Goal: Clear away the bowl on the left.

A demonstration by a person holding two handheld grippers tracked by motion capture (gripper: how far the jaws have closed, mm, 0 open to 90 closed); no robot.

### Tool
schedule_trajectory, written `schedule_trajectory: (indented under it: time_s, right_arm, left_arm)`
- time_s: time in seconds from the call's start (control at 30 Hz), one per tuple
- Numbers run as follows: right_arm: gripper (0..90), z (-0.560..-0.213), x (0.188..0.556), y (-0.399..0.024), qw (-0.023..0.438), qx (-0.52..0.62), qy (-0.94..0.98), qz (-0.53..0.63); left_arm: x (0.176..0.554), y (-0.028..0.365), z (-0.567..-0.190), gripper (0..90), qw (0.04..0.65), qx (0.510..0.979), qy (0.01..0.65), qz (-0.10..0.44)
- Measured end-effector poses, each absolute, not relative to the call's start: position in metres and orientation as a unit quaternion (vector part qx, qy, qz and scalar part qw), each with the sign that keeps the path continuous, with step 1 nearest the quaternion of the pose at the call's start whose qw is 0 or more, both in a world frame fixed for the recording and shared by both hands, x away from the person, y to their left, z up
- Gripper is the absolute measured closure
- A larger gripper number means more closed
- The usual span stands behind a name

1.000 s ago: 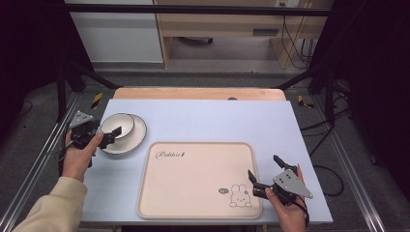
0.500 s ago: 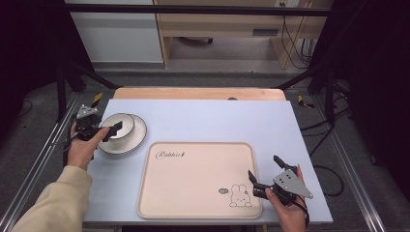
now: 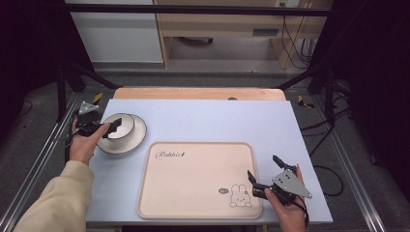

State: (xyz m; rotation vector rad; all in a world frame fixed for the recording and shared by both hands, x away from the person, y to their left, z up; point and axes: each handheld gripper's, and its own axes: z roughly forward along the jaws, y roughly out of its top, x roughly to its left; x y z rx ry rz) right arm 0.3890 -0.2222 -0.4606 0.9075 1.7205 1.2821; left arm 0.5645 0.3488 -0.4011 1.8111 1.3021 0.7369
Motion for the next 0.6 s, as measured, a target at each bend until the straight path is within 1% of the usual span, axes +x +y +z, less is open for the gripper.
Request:
schedule_trajectory:
  time_s: [0.07,0.17,0.37,0.4,0.5,0.57,0.6]
  right_arm:
    - [4.4,-0.46,0.389,-0.222,0.396,0.357,0.679,0.505]
    - [4.4,-0.46,0.389,-0.223,0.398,0.355,0.678,0.506]
    - [4.4,-0.46,0.389,-0.223,0.397,0.357,0.678,0.505]
    - [4.4,-0.46,0.389,-0.224,0.397,0.356,0.679,0.505]
    - [4.4,-0.461,0.389,-0.225,0.396,0.36,0.678,0.504]
    - [4.4,-0.461,0.389,-0.225,0.396,0.36,0.678,0.504]
    - [4.4,-0.461,0.389,-0.226,0.396,0.36,0.678,0.504]
  left_arm:
    - [0.566,0.35,-0.402,16.8,0.375,0.714,0.514,0.291]
    - [0.566,0.353,-0.403,20.5,0.357,0.708,0.531,0.3]
    - [0.567,0.356,-0.405,24.8,0.336,0.706,0.544,0.303]
    - [0.568,0.357,-0.407,27.6,0.328,0.704,0.553,0.303]
    - [0.57,0.361,-0.41,30.9,0.32,0.696,0.569,0.299]
    - [0.571,0.362,-0.412,35.4,0.317,0.695,0.574,0.294]
    - [0.571,0.363,-0.414,35.4,0.316,0.692,0.581,0.288]
